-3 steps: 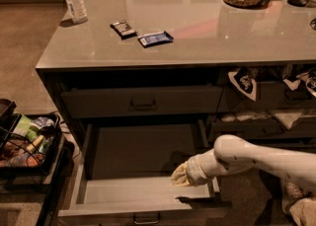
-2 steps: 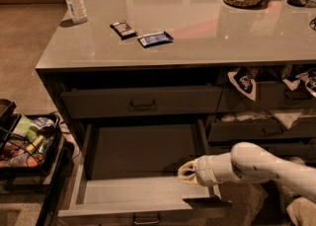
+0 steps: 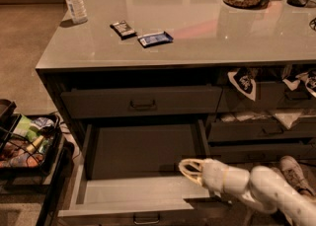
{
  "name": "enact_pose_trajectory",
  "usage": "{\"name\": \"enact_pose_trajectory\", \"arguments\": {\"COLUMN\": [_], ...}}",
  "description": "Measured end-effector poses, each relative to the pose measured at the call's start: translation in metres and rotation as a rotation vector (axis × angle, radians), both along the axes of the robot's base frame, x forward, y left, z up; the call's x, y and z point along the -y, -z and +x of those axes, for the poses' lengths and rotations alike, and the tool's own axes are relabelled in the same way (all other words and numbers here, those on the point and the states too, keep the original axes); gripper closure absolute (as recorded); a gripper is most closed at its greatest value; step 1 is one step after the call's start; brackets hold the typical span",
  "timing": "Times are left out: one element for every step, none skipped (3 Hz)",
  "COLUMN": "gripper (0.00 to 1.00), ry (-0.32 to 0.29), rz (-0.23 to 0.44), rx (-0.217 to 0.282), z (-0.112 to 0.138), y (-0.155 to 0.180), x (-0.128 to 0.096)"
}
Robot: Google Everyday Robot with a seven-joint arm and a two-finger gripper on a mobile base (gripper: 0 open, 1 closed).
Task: Open middle drawer
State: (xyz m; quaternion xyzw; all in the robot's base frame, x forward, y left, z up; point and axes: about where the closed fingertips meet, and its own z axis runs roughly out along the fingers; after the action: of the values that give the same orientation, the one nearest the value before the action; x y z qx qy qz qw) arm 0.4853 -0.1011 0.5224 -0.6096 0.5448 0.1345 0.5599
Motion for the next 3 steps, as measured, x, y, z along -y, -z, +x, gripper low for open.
{"name": "enact_pose_trajectory", "arguments": {"gripper": [1.00,1.00,1.00], "ry": [0.119,0.196,0.195], "rz": [0.072,0.077,0.077], "rx": [0.067,0.075,0.074], "z": [-0.032,-0.048,-0.048], "y": [0.030,0.036,0.036], "x": [0.045,0.076,0.076]}}
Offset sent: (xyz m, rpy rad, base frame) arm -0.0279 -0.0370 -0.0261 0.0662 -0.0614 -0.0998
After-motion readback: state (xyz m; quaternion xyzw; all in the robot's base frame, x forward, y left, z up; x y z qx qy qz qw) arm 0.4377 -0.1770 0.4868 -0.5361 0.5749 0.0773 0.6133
